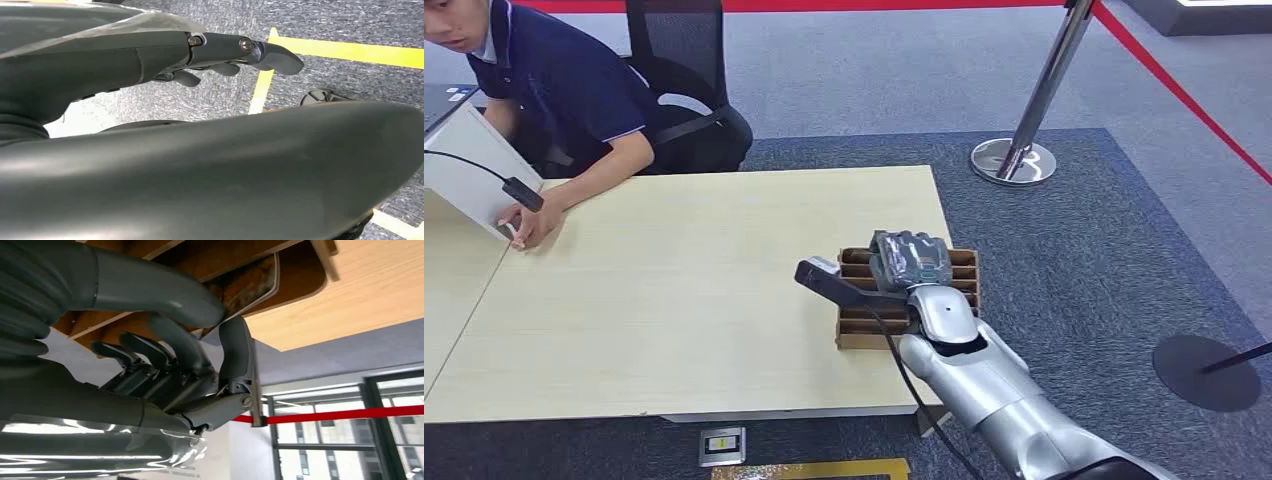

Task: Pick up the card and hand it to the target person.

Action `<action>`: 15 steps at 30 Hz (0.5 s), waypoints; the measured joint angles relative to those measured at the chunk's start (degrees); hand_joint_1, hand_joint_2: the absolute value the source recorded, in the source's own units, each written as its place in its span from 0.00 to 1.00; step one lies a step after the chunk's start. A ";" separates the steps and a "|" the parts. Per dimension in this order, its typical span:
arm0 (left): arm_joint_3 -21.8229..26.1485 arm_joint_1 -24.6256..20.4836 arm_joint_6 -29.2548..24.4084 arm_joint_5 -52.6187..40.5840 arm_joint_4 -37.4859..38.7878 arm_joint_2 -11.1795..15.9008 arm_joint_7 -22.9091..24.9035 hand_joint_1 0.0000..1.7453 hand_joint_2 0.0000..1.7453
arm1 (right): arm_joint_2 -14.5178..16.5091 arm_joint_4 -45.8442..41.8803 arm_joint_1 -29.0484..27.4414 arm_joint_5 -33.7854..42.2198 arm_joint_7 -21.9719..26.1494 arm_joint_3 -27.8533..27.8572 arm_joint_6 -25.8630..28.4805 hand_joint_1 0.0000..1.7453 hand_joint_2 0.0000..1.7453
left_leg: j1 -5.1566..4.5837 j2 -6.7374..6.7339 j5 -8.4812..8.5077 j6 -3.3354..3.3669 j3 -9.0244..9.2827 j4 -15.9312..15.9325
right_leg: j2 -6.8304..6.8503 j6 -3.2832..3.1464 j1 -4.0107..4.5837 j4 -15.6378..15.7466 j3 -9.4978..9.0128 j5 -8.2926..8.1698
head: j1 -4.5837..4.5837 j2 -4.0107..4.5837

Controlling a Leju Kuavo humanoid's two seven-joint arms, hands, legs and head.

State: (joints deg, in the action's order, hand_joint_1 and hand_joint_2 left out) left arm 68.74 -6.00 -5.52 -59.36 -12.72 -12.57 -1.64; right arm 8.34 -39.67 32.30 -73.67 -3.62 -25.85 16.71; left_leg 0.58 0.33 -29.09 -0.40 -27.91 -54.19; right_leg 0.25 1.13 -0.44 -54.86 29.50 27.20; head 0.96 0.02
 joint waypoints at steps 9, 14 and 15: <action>0.00 0.02 -0.09 0.09 0.00 0.09 -0.37 0.00 0.00 | -1.07 -4.71 -1.20 4.48 4.36 0.83 -4.96 1.00 1.00 | 0.00 0.01 0.00 0.00 -0.01 0.00 | 0.00 0.00 0.00 0.00 0.01 0.00 | 0.01 0.00; 0.00 0.03 0.16 0.16 0.00 0.37 -0.68 0.00 0.00 | -3.32 -12.45 -2.98 8.05 7.25 0.92 -9.64 1.00 1.00 | 0.00 -0.01 0.00 0.00 -0.02 0.00 | 0.00 0.00 0.00 0.00 0.01 0.00 | 0.01 0.00; 0.00 0.04 0.17 0.18 0.00 0.41 -0.70 0.00 0.00 | -3.81 -14.30 -3.42 8.48 7.55 0.91 -10.27 1.00 1.00 | 0.00 0.00 0.00 0.00 -0.03 0.00 | 0.00 0.00 0.00 0.00 0.02 0.00 | 0.00 0.00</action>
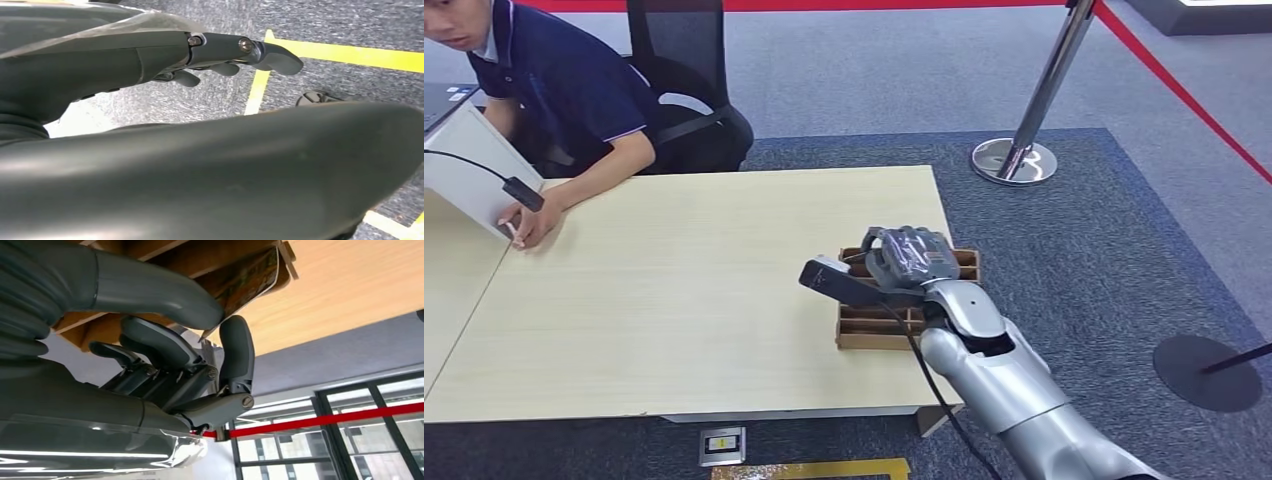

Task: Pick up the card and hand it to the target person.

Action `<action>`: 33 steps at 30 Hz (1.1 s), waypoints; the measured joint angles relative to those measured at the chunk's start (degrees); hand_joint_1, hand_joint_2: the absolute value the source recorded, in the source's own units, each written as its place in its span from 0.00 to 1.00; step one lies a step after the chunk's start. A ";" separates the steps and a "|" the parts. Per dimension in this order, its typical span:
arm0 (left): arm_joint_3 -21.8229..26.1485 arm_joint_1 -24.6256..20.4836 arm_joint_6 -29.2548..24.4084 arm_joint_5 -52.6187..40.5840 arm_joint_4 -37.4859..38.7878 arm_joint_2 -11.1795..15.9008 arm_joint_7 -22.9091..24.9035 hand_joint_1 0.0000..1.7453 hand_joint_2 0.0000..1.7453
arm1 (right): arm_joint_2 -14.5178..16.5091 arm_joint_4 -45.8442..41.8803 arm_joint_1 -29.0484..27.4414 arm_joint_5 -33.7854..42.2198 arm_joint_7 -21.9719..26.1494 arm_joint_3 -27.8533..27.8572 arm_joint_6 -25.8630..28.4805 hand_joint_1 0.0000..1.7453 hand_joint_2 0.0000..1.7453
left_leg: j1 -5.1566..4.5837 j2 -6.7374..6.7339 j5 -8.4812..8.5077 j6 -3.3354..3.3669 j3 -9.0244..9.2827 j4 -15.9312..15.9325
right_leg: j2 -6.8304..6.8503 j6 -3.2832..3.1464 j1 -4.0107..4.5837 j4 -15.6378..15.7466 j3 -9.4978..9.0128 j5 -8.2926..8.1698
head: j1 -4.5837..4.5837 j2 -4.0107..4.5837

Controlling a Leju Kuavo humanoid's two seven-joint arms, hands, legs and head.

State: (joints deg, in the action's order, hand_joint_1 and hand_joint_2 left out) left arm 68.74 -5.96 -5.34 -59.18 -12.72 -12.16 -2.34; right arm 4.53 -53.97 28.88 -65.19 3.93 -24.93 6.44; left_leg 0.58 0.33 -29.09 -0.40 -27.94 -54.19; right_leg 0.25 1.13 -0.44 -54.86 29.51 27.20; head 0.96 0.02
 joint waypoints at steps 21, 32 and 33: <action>0.01 -0.06 -0.24 0.56 0.02 -0.06 0.02 0.00 0.00 | -0.19 -16.76 0.01 1.03 -0.53 -4.64 -2.78 1.00 1.00 | 0.01 0.00 0.02 -0.02 0.00 0.00 | 0.00 -0.01 0.00 -0.06 -0.01 -0.01 | 0.00 0.00; -0.85 -0.42 -0.68 -2.40 0.08 -0.73 1.35 0.00 0.00 | 11.99 2.95 10.33 2.62 -15.53 -8.64 4.56 1.00 1.00 | 0.07 -0.05 0.11 -0.17 0.01 0.00 | 0.00 -0.09 0.02 -0.17 0.03 -0.02 | -0.01 0.00; -1.01 -0.46 -0.70 -2.66 0.11 -0.84 1.56 0.00 0.00 | 12.93 5.34 11.64 4.54 -16.89 -9.71 5.22 1.00 1.00 | 0.08 -0.04 0.12 -0.17 0.01 0.00 | 0.00 -0.09 0.02 -0.17 0.03 -0.02 | -0.01 0.00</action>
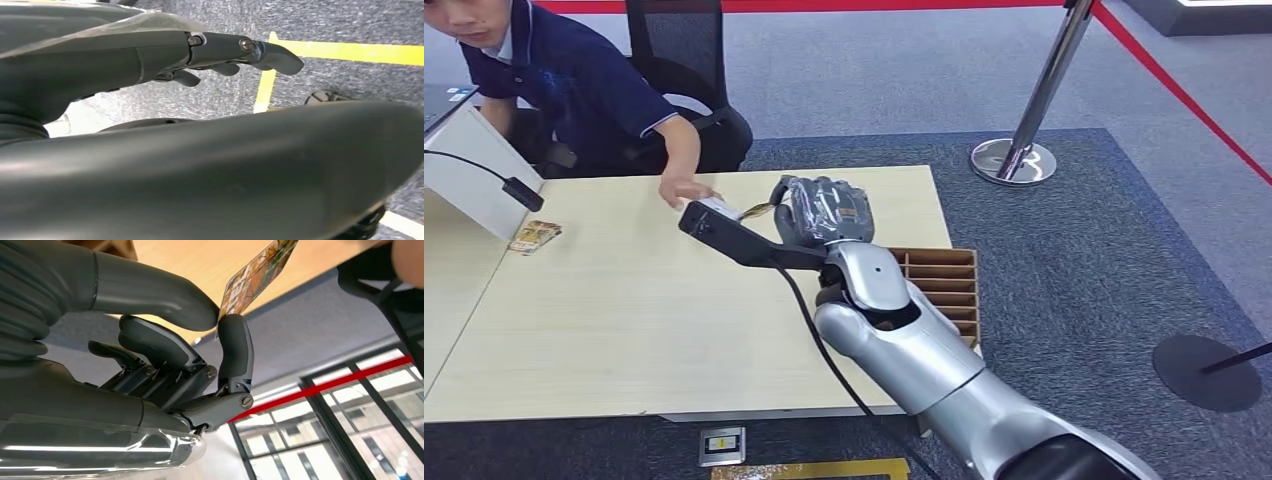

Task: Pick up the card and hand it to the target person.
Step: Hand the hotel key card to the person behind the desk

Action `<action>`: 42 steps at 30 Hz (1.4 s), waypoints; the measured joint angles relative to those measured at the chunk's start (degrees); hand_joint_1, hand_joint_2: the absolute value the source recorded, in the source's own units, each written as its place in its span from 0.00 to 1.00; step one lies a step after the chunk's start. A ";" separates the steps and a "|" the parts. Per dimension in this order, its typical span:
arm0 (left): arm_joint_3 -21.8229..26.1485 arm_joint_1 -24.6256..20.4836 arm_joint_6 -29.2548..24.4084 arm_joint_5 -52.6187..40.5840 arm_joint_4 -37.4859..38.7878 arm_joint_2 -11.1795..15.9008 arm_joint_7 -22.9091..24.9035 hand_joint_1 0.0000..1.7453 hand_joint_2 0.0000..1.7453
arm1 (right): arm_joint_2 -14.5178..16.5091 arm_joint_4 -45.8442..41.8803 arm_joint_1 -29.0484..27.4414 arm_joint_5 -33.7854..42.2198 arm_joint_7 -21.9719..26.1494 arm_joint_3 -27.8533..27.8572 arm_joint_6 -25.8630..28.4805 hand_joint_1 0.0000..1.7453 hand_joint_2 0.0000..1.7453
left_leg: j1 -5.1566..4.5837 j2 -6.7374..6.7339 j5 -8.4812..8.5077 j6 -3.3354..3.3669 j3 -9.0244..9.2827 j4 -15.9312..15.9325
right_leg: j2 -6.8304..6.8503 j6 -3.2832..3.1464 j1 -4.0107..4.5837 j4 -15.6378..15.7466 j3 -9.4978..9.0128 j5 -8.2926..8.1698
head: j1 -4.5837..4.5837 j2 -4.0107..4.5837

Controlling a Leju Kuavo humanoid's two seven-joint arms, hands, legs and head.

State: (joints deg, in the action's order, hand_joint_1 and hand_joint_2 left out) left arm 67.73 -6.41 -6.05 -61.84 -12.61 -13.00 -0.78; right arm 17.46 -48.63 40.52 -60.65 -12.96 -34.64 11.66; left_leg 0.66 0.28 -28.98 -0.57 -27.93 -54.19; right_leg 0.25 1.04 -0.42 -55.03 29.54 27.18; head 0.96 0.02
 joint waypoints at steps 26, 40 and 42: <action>-0.08 -0.46 -0.68 0.76 0.26 -0.66 0.19 0.00 0.00 | 1.08 14.03 9.30 19.92 -5.88 -21.18 -0.08 1.00 1.00 | 0.00 0.04 0.01 0.01 -0.01 0.00 | 0.00 -0.04 0.00 0.00 -0.01 -0.03 | 0.01 0.00; -0.07 -0.42 -0.82 0.99 0.28 -0.66 -0.20 0.00 0.00 | 1.08 15.20 11.04 24.15 -7.53 -26.19 1.97 1.00 1.00 | 0.00 0.04 0.01 0.01 -0.01 0.00 | 0.00 -0.05 0.00 0.00 -0.01 -0.04 | 0.01 0.00; -0.07 -0.42 -0.90 0.98 0.28 -0.66 -0.14 0.00 0.00 | 1.08 15.43 11.20 24.84 -7.35 -26.64 2.35 0.50 1.00 | 0.00 0.04 0.01 0.01 -0.01 0.00 | 0.00 -0.05 0.00 0.00 -0.01 -0.04 | 0.01 0.00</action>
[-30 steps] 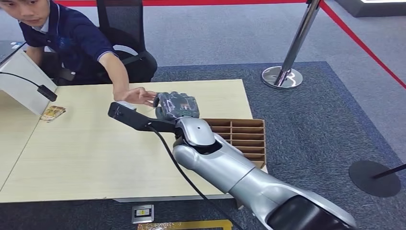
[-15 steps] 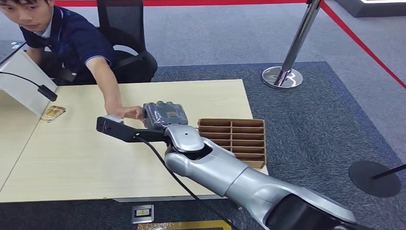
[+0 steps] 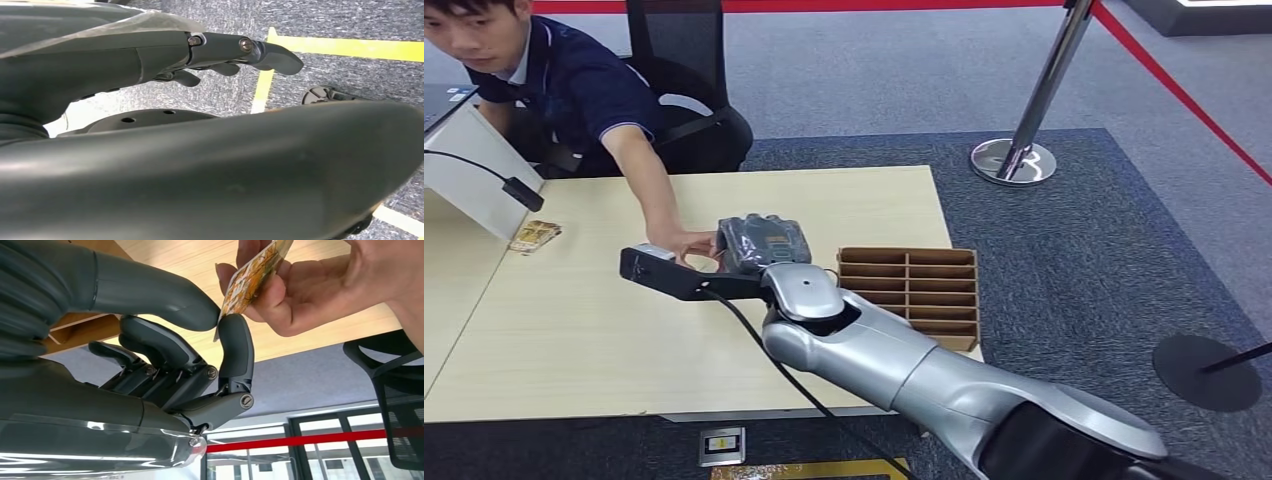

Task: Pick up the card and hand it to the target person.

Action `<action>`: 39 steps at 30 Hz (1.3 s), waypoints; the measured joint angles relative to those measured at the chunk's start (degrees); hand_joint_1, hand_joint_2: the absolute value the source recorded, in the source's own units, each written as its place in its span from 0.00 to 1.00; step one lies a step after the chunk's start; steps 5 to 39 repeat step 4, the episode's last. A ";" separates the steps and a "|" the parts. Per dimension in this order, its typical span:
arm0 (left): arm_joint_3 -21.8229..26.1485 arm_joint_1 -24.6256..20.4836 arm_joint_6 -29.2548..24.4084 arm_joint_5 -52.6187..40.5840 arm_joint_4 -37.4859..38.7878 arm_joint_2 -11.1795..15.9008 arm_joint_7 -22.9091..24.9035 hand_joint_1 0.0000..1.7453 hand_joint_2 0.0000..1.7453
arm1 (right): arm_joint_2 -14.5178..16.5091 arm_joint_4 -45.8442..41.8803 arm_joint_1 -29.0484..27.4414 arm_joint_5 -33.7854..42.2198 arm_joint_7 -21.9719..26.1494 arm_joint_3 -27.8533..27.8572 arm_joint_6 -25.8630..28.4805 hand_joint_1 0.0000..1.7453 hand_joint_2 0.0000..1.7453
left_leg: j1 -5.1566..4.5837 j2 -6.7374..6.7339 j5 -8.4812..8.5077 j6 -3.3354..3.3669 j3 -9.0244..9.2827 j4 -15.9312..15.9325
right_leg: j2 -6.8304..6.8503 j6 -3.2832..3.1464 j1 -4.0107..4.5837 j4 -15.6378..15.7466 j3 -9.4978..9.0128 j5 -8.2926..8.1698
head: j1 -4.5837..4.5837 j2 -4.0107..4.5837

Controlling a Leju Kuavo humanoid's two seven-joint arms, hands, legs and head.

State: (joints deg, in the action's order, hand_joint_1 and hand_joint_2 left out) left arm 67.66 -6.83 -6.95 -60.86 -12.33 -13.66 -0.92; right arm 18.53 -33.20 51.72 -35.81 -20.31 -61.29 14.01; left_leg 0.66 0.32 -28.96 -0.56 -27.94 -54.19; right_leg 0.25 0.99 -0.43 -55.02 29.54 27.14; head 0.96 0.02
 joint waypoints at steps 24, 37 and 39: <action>0.02 0.01 -0.10 0.17 0.00 0.00 0.09 0.00 0.00 | 0.00 0.17 0.09 2.79 2.81 -0.42 1.27 0.00 1.00 | 0.00 0.00 0.00 0.00 0.00 0.00 | 0.00 0.00 0.00 0.00 0.00 0.00 | 0.00 0.00; 0.02 0.01 -0.10 0.17 0.00 0.00 0.09 0.00 0.00 | 0.00 0.17 0.09 2.79 2.81 -0.42 1.27 0.00 1.00 | 0.00 0.00 0.00 0.00 0.00 0.00 | 0.00 0.00 0.00 0.00 0.00 0.00 | 0.00 0.00; 0.02 0.01 -0.10 0.17 0.00 0.00 0.09 0.00 0.00 | 0.00 0.17 0.09 2.79 2.81 -0.42 1.27 0.00 1.00 | 0.00 0.00 0.00 0.00 0.00 0.00 | 0.00 0.00 0.00 0.00 0.00 0.00 | 0.00 0.00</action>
